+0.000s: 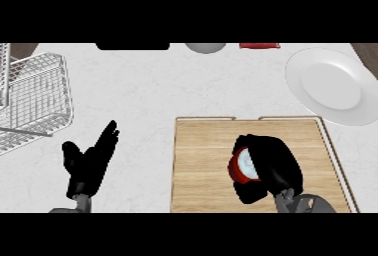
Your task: Pick the can from the tray and place it in the plate
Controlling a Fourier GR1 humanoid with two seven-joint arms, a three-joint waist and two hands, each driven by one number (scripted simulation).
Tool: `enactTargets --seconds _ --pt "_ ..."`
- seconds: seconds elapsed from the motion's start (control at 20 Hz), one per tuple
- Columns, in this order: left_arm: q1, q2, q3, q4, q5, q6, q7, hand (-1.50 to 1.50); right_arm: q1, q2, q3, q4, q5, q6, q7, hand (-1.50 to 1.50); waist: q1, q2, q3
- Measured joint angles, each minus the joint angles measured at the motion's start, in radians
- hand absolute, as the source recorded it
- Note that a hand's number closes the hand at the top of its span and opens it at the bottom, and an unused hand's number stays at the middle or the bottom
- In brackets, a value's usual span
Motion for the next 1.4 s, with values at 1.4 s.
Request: enactTargets --seconds 1.4 --pt "-0.025 -0.012 0.002 -0.003 -0.003 -0.016 0.014 0.0 -0.597 0.226 -0.481 0.705 0.648 -0.932 0.311 1.5 0.031 0.018 0.001"
